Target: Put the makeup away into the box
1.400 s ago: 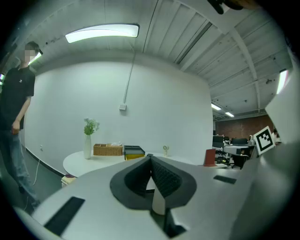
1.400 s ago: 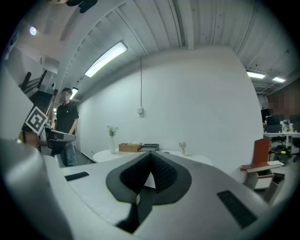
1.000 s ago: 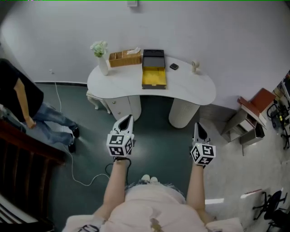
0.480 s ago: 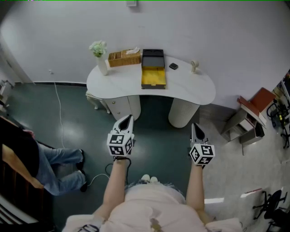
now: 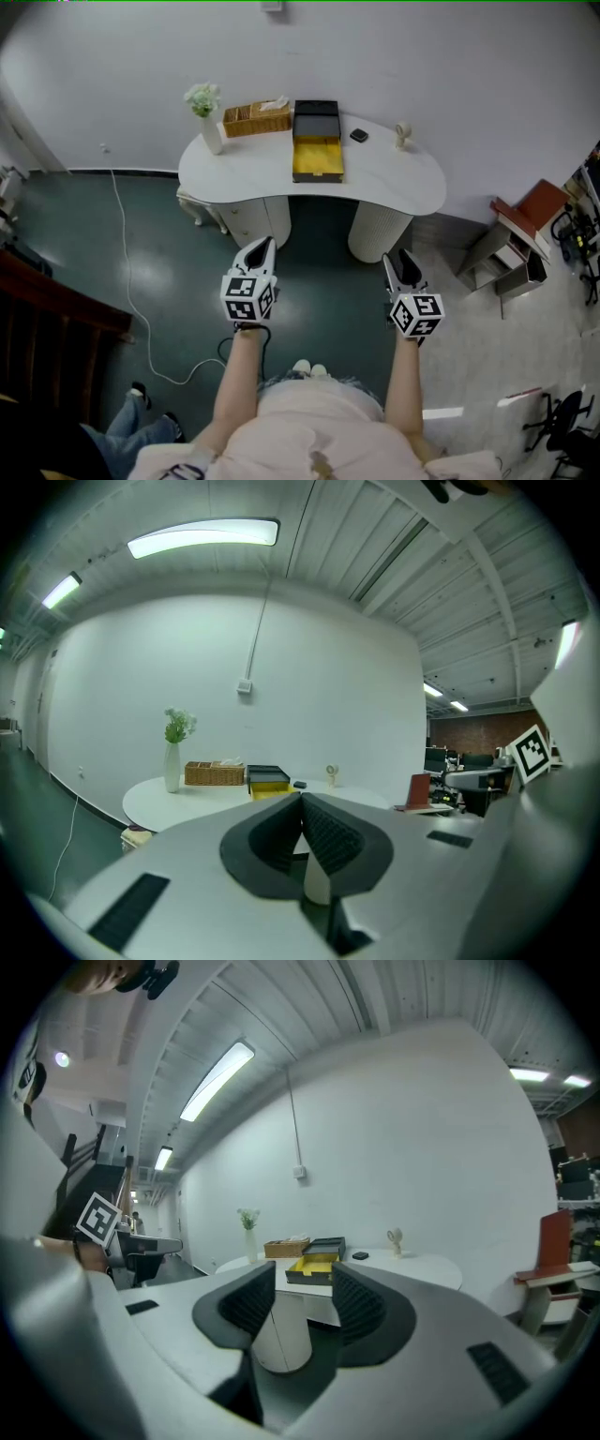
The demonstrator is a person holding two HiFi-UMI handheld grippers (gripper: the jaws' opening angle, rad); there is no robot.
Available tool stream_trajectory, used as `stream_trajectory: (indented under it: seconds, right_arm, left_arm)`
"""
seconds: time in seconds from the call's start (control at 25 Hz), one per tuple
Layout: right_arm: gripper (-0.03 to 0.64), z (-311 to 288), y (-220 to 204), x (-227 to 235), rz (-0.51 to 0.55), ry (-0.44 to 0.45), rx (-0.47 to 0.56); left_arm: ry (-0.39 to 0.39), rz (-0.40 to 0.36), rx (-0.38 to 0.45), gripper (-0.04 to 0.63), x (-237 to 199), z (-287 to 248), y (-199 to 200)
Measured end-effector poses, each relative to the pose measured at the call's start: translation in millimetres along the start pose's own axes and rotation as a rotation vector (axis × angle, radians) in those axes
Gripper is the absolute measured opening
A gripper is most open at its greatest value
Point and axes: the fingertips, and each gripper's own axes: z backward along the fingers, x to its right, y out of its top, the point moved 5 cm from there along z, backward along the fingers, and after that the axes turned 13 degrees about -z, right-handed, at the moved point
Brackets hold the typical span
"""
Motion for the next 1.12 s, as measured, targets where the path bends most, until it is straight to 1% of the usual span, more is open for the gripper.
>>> stream_trajectory:
  seconds: [0.04,0.12,0.24,0.32,0.36,0.52,0.92,1.12]
  right_arm:
    - [0.214,-1.3,0.6,-2.5,-0.002,0.005,0.0]
    - [0.293,-2.0,2.7,-7.0,-0.011,0.011,0.015]
    - [0.411,-1.0,10.1,-11.2,-0.046,0.01,0.088]
    - [0.471,-0.5,14.4,-12.0,-0.063,0.004,0.135]
    - [0.487,-0.7,15.0,-12.3,-0.065,-0.002,0.145]
    - [0.512,-0.2,12.2,-15.0,-0.057,-0.023,0.143]
    - [0.514,-6.6,-2.7,-29.3,-0.056,-0.059,0.143]
    - [0.514,-24.6,-3.7,-28.6,-0.055,-0.067,0.131]
  left_arm:
    - [-0.001,0.001,-0.002,0.026,-0.6,0.1,-0.9]
    - [-0.005,0.003,-0.005,0.026,-0.8,0.7,-2.7]
    - [-0.009,0.002,-0.011,0.026,-1.7,0.9,-4.3]
    - [-0.013,0.002,-0.015,0.026,-3.3,0.4,-5.1]
    - [-0.014,0.002,-0.017,0.026,-4.6,0.5,-5.6]
    - [-0.019,0.004,-0.016,0.026,-10.3,3.0,-7.7]
    - [-0.05,-0.011,-0.013,0.026,-29.1,0.8,-14.6]
    - [-0.054,-0.005,-0.011,0.026,-43.0,-11.9,-13.9]
